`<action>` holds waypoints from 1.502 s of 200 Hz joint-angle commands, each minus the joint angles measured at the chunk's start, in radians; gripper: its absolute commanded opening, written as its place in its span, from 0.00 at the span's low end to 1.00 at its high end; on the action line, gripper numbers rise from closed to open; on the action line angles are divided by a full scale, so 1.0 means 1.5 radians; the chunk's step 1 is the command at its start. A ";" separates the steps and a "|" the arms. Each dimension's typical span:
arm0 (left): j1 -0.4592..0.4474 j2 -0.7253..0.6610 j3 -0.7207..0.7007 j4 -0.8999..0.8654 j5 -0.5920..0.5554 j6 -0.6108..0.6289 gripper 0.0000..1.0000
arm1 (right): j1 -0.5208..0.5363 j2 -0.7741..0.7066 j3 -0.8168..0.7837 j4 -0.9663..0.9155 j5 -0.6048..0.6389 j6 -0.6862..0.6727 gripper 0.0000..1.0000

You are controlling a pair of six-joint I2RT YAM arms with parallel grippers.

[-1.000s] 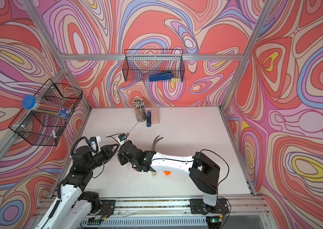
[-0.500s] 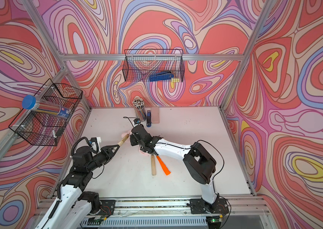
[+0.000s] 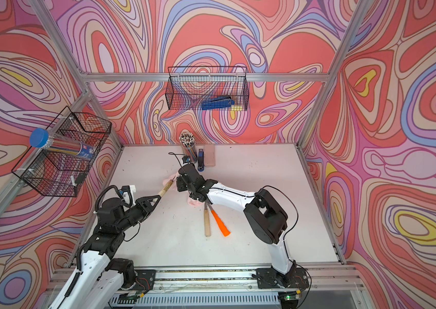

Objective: Wipe small sickles with rags
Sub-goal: Wipe the small sickle.

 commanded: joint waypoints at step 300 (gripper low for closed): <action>0.004 -0.011 0.021 -0.048 -0.040 0.012 0.00 | -0.042 -0.313 -0.143 -0.043 0.078 0.003 0.00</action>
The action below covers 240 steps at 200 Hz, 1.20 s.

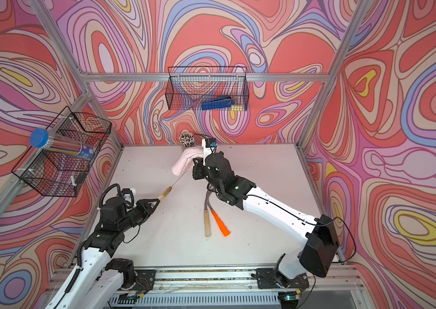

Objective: Wipe small sickles with rags
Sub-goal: Wipe the small sickle.

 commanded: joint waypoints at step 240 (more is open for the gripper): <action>0.007 -0.077 0.009 0.040 0.026 -0.006 0.00 | -0.121 0.290 0.104 0.015 -0.188 0.025 0.00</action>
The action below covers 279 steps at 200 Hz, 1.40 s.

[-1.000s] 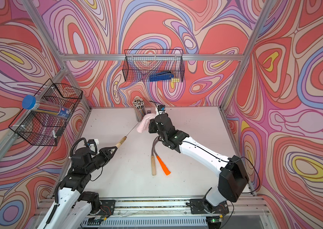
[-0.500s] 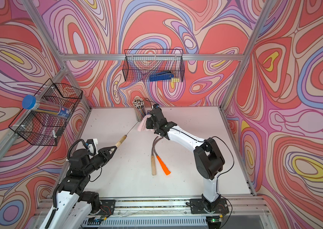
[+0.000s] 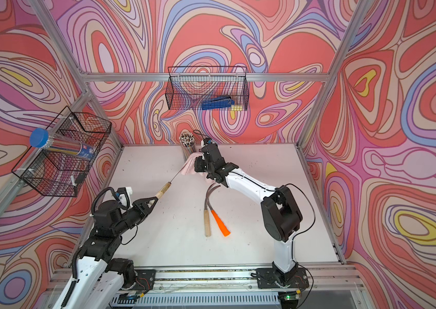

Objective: Wipe small sickles with rags
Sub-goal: Wipe the small sickle.

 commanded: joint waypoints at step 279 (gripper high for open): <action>0.003 0.016 0.010 0.034 0.004 0.004 0.00 | 0.169 0.044 -0.031 0.077 0.010 -0.009 0.00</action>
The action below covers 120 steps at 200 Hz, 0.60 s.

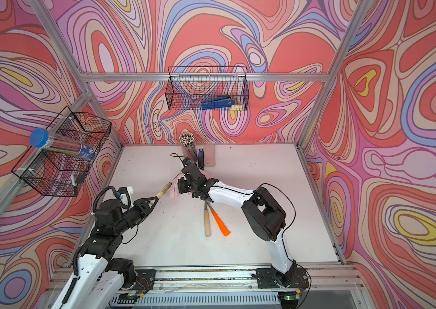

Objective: Wipe small sickles with rags
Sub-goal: Wipe the small sickle.

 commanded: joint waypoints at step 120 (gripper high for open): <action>0.003 -0.008 0.011 0.028 0.010 0.000 0.00 | 0.018 0.013 0.036 0.005 0.085 -0.005 0.00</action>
